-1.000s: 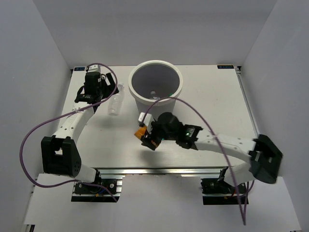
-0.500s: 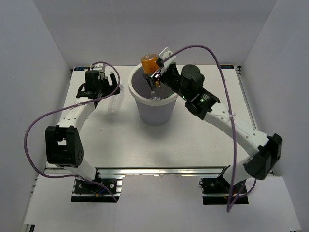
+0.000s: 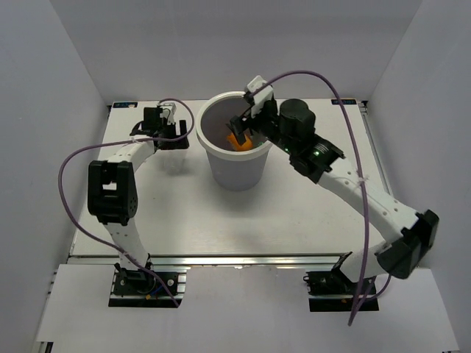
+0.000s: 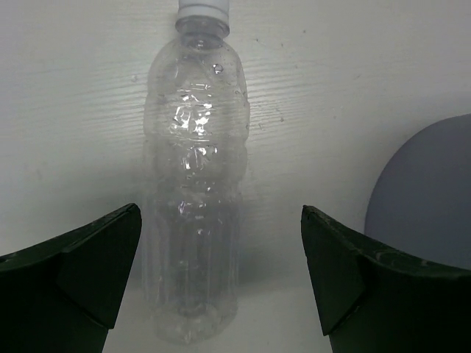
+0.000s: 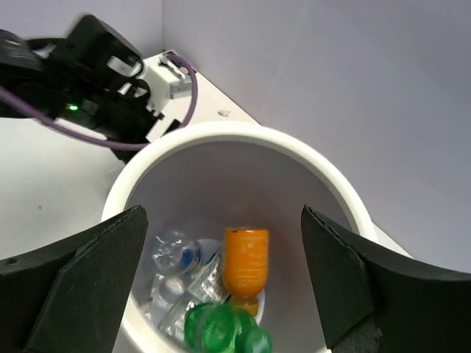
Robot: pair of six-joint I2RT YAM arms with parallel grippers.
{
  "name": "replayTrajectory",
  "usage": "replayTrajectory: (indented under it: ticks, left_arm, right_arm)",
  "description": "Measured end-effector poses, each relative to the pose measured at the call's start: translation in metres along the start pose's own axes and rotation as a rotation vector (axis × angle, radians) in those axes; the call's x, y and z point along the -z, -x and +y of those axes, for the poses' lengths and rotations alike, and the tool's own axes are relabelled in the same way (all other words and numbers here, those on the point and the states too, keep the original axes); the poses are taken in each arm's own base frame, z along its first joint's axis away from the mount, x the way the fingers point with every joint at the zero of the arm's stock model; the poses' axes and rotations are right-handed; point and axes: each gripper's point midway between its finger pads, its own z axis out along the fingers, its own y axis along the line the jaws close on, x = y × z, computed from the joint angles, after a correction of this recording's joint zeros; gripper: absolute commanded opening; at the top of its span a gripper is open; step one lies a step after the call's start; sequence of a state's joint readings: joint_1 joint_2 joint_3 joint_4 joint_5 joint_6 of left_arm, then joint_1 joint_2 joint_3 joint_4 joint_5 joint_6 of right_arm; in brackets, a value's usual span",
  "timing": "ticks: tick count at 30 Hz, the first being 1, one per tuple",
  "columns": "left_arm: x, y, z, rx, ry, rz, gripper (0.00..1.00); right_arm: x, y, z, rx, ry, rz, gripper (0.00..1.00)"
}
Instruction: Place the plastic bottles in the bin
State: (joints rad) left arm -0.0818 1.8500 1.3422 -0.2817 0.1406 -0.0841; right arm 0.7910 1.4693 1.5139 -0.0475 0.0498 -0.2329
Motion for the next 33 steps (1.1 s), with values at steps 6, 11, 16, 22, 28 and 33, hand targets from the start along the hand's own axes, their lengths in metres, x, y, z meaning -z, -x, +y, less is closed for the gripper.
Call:
replayTrajectory:
  ticks: [6, 11, 16, 22, 28, 33]
  left_arm:
    - [-0.038, -0.041, 0.004, 0.006, -0.018, 0.147, 0.98]
    - [-0.047, -0.051, 0.005, 0.03, -0.02, 0.197, 0.51]
    - [-0.031, -0.004, 0.003, 0.042, 0.001, 0.098, 0.5]
    - [0.051, 0.115, -0.001, 0.057, 0.079, -0.207, 0.53]
    - [0.183, 0.223, -0.056, 0.045, -0.111, -0.599, 0.52]
    - [0.248, 0.231, -0.147, -0.073, -0.327, -0.723, 0.54]
  right_arm:
    - [0.057, -0.016, -0.017, -0.048, -0.09, -0.011, 0.89]
    - [0.094, -0.069, -0.039, -0.129, -0.212, 0.054, 0.89]
    - [0.127, -0.137, -0.067, -0.225, -0.361, 0.164, 0.89]
    - [0.162, -0.175, -0.089, -0.303, -0.501, 0.217, 0.89]
    - [0.179, -0.171, -0.105, -0.328, -0.579, 0.186, 0.89]
    - [0.184, -0.188, -0.106, -0.336, -0.601, 0.226, 0.89]
